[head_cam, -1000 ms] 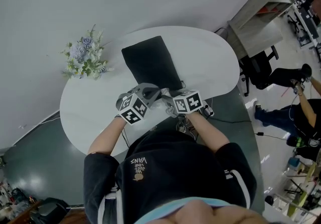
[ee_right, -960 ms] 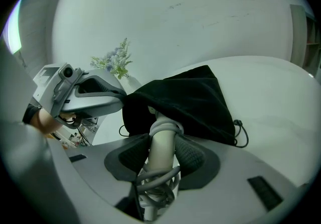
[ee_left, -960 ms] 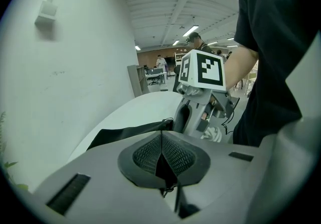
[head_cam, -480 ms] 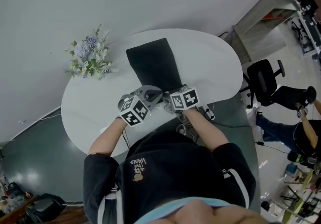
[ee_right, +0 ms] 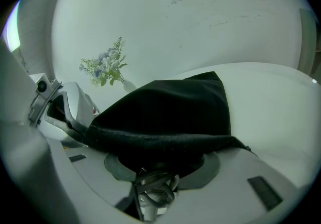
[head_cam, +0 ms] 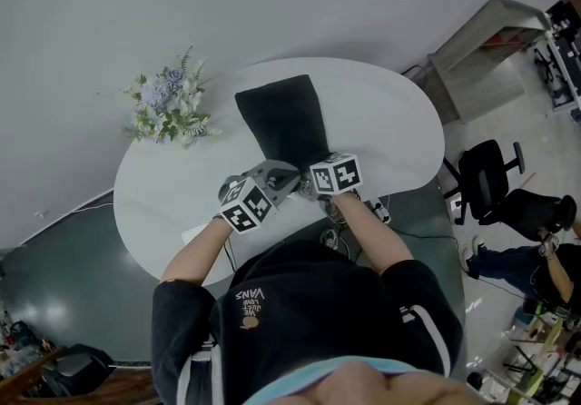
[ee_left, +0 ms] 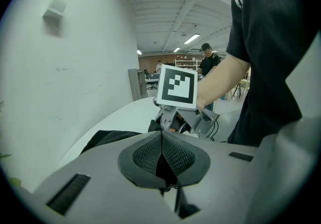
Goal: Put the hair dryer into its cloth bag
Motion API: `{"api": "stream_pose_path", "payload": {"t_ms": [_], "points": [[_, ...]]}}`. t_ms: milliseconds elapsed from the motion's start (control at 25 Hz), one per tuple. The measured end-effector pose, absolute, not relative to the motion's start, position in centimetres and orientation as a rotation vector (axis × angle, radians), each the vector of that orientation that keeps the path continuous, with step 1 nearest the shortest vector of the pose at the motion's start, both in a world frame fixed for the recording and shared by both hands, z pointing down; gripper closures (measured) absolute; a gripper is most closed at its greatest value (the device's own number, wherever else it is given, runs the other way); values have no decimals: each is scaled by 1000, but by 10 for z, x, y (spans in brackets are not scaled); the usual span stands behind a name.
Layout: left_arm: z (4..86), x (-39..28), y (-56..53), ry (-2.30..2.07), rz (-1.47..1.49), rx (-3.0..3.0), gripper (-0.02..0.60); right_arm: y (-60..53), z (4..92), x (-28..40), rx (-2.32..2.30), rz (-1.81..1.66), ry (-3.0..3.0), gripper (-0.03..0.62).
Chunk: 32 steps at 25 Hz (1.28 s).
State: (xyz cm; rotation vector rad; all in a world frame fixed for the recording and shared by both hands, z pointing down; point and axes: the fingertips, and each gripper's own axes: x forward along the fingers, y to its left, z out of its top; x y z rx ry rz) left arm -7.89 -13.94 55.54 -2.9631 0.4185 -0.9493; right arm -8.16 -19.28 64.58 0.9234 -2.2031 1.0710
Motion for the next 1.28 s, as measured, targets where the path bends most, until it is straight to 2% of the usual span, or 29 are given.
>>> {"api": "stream_pose_path", "payload": {"t_ms": [1280], "points": [[576, -95, -143, 483, -979, -3058, 560, -238, 671, -102, 978, 900, -2222, 411]]}}
